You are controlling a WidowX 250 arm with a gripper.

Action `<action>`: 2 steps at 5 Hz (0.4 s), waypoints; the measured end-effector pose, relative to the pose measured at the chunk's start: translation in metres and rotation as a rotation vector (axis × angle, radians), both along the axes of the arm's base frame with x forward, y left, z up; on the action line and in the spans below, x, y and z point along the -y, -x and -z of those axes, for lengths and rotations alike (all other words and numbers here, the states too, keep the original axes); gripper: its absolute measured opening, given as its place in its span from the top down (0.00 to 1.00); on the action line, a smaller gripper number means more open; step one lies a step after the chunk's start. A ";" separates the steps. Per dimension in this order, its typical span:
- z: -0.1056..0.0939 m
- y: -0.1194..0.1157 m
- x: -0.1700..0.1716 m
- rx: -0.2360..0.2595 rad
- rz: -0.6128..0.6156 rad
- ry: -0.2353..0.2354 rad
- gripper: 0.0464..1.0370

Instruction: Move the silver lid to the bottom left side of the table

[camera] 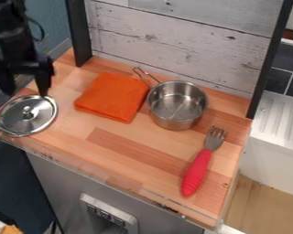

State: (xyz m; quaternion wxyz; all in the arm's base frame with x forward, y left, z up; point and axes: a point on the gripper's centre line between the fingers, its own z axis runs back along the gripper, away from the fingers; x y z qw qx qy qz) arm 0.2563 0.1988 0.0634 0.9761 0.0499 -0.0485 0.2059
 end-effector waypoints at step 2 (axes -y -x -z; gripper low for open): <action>-0.017 -0.011 0.021 0.020 0.259 0.006 0.04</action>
